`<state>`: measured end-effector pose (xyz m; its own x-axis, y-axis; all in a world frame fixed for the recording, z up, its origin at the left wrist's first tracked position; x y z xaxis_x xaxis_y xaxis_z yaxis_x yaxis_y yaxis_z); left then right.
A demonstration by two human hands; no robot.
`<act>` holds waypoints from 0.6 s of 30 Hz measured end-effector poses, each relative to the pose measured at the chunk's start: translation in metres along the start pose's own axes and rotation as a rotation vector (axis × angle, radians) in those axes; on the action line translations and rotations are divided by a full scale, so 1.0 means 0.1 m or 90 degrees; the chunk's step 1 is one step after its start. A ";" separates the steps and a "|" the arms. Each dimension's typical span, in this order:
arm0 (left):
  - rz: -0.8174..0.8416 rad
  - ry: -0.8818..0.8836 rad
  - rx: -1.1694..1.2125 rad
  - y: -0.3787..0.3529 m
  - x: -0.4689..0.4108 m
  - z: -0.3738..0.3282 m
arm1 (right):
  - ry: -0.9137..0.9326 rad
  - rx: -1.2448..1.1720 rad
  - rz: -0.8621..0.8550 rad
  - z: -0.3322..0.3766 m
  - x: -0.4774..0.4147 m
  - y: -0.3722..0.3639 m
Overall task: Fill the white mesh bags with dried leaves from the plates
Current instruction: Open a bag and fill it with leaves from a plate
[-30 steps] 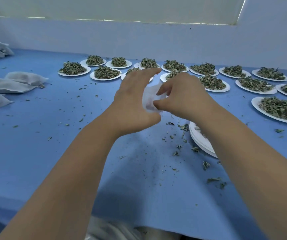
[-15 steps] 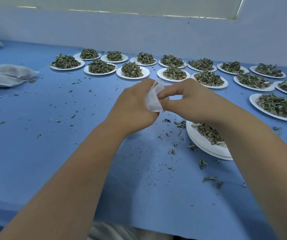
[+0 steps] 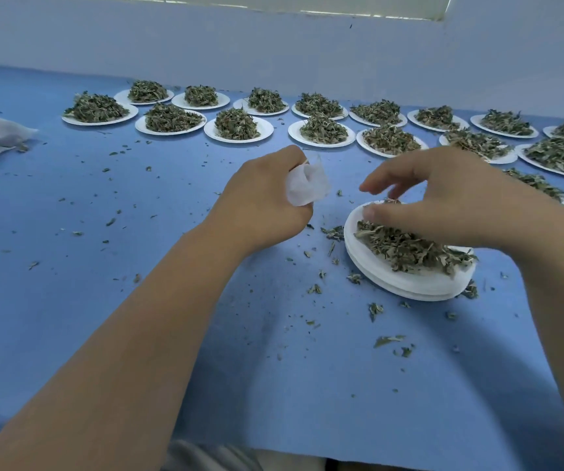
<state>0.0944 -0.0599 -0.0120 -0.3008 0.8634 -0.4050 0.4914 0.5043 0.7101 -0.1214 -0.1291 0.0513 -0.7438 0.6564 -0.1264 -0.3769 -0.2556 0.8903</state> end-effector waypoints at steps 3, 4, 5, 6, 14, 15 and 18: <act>0.067 -0.026 -0.013 -0.13 -0.06 -0.16 | -0.069 0.174 0.197 -0.17 0.15 0.04; 0.086 -0.034 -0.018 -0.18 -0.09 -0.21 | -0.060 0.178 0.194 -0.20 0.14 0.02; 0.101 -0.042 -0.025 -0.23 -0.11 -0.26 | -0.046 0.171 0.165 -0.23 0.13 0.01; 0.112 -0.050 -0.033 -0.26 -0.13 -0.31 | -0.035 0.165 0.128 -0.25 0.11 -0.01; 0.129 -0.060 -0.138 -0.32 -0.28 -0.52 | -0.009 -0.097 -0.143 -0.45 0.00 0.12; 0.124 -0.068 -0.148 -0.33 -0.29 -0.55 | 0.000 -0.110 -0.169 -0.46 -0.01 0.11; 0.096 -0.106 -0.167 -0.37 -0.29 -0.60 | 0.018 -0.128 -0.223 -0.46 -0.03 0.04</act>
<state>0.0357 -0.1050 0.0084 -0.0933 0.9292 -0.3577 0.2873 0.3691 0.8839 -0.1464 -0.1646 0.0347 -0.5652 0.7088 -0.4221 -0.7085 -0.1549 0.6885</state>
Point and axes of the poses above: each hand's wrist, its own x-axis away from the middle knuckle, its own y-axis out of the back of the hand, z = x × y, the point moved 1 cm from there along -x, towards the middle knuckle, and after that the axes turned 3 degrees about y, right-handed, at the moved point
